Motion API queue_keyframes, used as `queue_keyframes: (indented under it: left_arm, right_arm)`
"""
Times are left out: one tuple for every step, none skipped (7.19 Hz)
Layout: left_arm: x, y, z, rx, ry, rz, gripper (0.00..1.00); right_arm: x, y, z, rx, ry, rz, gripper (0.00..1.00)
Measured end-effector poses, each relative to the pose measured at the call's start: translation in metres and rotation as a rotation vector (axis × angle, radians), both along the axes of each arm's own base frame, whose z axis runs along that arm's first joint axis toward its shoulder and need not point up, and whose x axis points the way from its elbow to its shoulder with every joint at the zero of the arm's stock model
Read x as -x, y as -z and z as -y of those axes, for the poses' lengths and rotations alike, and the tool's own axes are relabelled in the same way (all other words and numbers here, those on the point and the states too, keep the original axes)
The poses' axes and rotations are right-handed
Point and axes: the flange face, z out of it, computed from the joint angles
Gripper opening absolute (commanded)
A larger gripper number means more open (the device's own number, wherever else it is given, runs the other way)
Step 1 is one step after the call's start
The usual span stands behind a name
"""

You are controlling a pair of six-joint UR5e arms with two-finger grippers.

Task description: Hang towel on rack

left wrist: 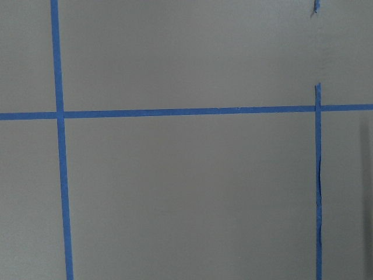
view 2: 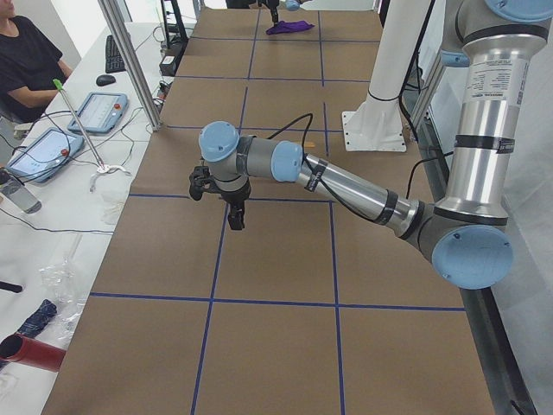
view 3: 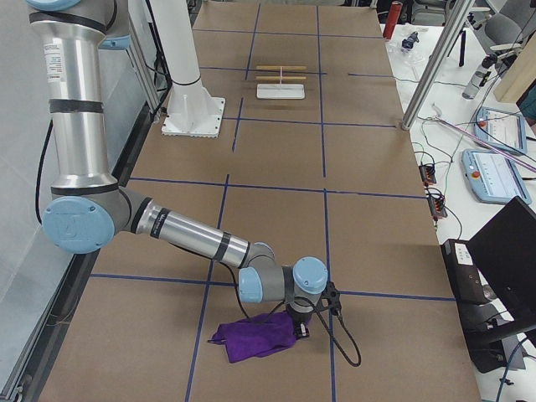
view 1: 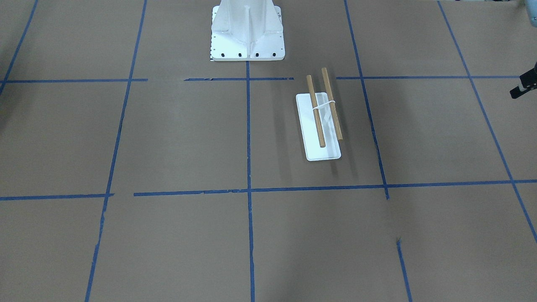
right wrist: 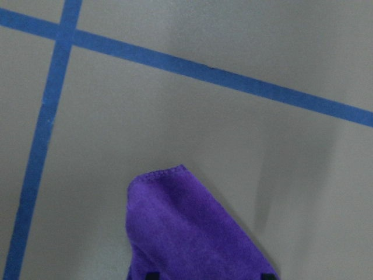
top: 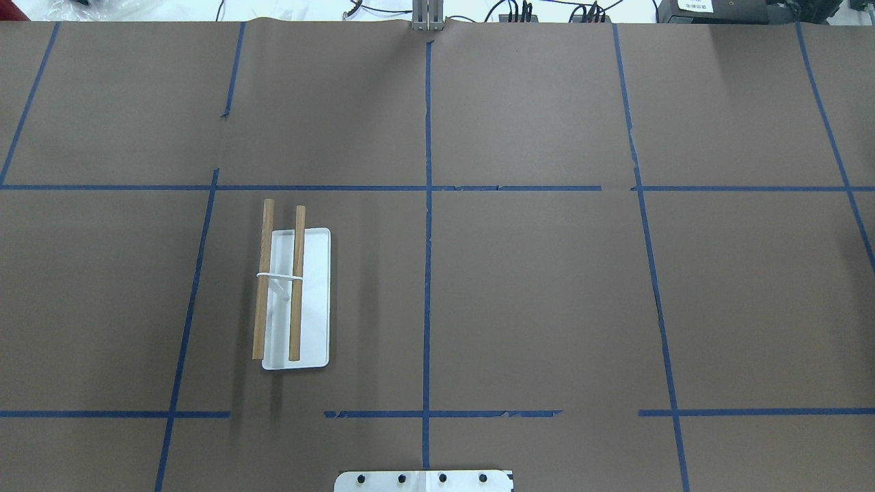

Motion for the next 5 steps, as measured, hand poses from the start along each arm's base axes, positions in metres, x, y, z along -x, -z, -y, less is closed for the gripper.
queue_keyframes:
  left_arm:
    - [0.0,0.0004,-0.0001,-0.001,0.0,0.0,1.0]
    - [0.0,0.0009,-0.0003,-0.002,0.0,0.0,1.0]
    - [0.0002,0.0015,-0.0004,-0.003,0.0,0.0,1.0]
    - [0.0005,0.002,-0.0005,-0.004,0.001,-0.001,1.0]
    - [0.0006,0.0022,-0.0006,-0.004,0.001,-0.002,1.0]
  right_arm:
    - [0.0001,-0.0006,-0.0008,0.001,0.001,0.002,0.59]
    - [0.0002,-0.0011,-0.0013,0.002,0.002,0.004,0.41]
    - [0.0003,-0.0017,-0.0017,0.002,0.005,0.005,0.23]
    - [0.0005,-0.003,-0.0032,0.004,0.007,0.006,0.04]
    - [0.0009,-0.0045,-0.005,0.005,0.012,0.007,0.0]
